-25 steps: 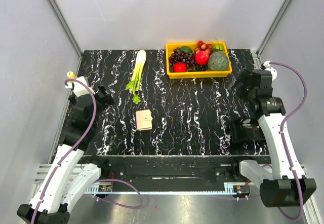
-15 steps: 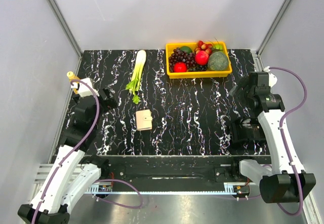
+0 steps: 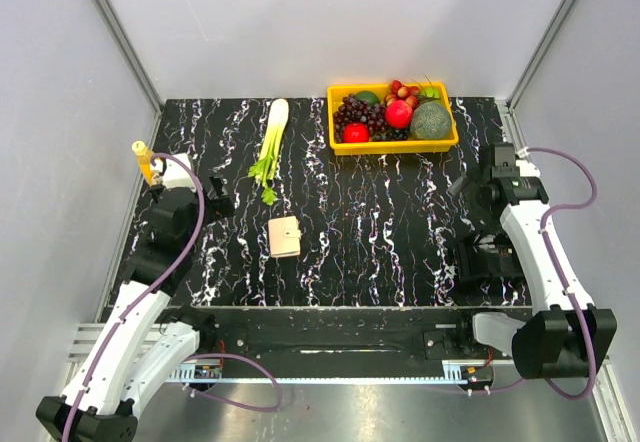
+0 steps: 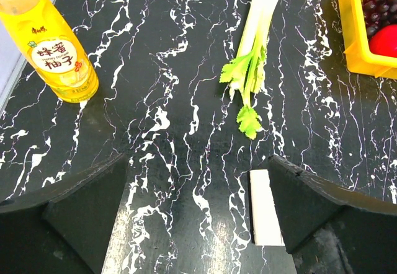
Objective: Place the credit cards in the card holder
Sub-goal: Open the storage box at the center of the board.
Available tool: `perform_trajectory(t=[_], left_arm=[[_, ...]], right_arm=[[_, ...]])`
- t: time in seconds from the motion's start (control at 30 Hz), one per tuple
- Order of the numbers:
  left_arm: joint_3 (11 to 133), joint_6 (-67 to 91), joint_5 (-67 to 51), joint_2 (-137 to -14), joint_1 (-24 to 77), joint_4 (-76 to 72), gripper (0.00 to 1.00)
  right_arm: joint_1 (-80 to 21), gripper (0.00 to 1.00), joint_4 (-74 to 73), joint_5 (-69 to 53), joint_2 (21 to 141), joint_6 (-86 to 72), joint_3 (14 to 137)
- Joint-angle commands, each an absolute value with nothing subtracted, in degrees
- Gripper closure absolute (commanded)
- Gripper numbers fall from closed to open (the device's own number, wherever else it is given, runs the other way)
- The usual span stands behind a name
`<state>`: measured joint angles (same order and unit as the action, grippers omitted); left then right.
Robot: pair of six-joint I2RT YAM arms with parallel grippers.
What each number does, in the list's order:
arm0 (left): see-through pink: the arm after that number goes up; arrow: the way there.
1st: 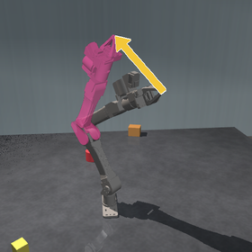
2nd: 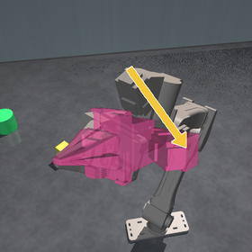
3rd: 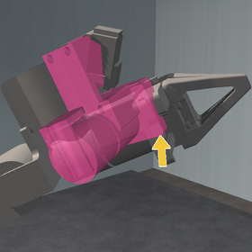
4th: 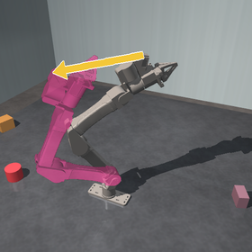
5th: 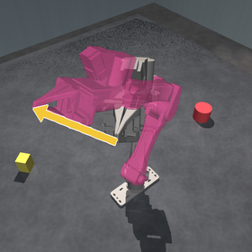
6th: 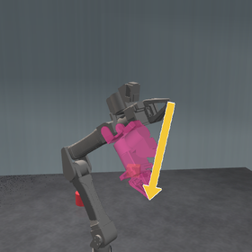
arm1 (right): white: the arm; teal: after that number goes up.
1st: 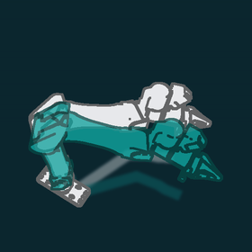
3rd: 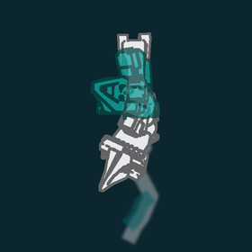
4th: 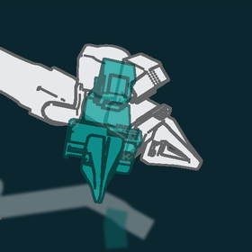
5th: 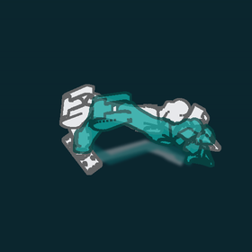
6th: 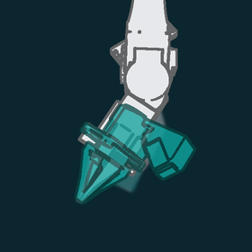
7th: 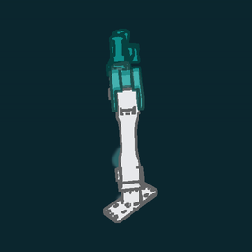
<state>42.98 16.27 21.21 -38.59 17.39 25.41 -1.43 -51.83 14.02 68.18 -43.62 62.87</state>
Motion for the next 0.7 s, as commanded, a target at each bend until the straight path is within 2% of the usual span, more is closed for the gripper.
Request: perform_trajectory(t=[0.0, 0.3, 0.4, 0.67], left_arm=[[42.80, 15.03, 20.74, -38.32, 17.31, 24.43, 0.01], [43.59, 14.68, 18.90, -40.87, 17.31, 25.05, 0.01], [43.60, 14.68, 19.25, -40.61, 17.31, 25.31, 0.01], [43.59, 14.59, 18.72, -41.13, 17.31, 25.31, 0.01]], right_arm=[[-1.14, 0.01, -56.51, 25.64, 63.55, -53.25, 59.07], [3.68, 0.01, -53.62, 22.60, 70.75, -53.96, 58.11], [7.37, 0.03, -50.29, 18.38, 71.19, -52.83, 54.85], [9.05, 0.10, -42.20, 14.51, 75.93, -46.77, 53.79]])
